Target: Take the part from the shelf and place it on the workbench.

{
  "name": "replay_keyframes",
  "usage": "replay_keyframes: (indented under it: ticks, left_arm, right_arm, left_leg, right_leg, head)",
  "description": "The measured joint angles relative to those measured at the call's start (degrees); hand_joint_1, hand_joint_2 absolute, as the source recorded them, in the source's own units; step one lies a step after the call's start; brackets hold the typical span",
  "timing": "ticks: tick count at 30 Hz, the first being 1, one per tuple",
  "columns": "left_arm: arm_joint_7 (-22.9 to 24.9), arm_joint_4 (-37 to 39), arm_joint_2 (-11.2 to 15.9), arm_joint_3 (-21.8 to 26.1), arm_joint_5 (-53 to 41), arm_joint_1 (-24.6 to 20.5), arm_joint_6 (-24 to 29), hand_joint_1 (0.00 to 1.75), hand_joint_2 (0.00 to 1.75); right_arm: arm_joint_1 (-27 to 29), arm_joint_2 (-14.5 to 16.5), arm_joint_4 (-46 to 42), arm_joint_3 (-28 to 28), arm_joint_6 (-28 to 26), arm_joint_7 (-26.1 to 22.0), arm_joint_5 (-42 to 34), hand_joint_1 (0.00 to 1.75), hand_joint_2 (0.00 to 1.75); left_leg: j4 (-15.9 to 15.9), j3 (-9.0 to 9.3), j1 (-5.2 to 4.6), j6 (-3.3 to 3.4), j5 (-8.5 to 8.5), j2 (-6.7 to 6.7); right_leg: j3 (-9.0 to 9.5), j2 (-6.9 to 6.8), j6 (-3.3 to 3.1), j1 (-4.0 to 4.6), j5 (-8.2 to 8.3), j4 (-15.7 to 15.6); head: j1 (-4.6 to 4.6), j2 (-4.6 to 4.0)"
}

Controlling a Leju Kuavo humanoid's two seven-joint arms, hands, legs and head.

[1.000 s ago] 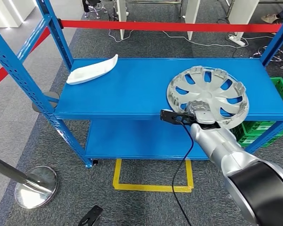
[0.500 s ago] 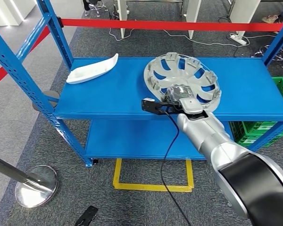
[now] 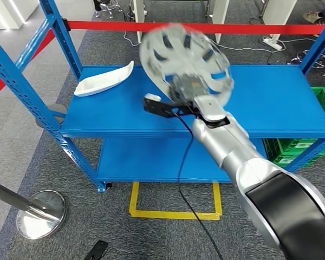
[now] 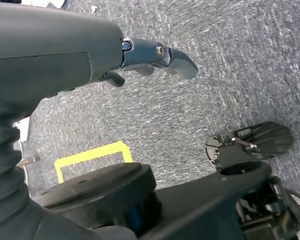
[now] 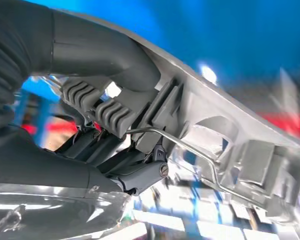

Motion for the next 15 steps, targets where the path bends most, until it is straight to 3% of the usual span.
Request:
replay_keyframes:
  ticks: [8,15]
  left_arm:
    - [-0.62,0.0,0.16,1.66,1.42,1.11,1.33,0.0,1.75]
    - [-0.39,0.0,0.16,2.53,1.81,1.36,1.72,0.0,1.75]
  right_arm:
    - [1.69,-0.3,-18.46,0.83,-3.94,0.23,-2.08,1.75,1.75]
    - [6.13,-1.38,-26.77,2.14,-6.39,0.32,-3.16,1.75,1.75]
  left_leg:
    - [0.0,-0.09,0.09,-0.06,-0.05,0.0]
    - [0.0,-0.11,0.08,-0.05,-0.06,0.0]
  right_leg:
    - [-0.05,-0.11,-0.07,0.04,-0.13,-0.01]
    - [-0.05,-0.1,-0.04,0.02,-0.06,-0.03]
  head:
    - [0.03,0.0]
    - [0.03,0.0]
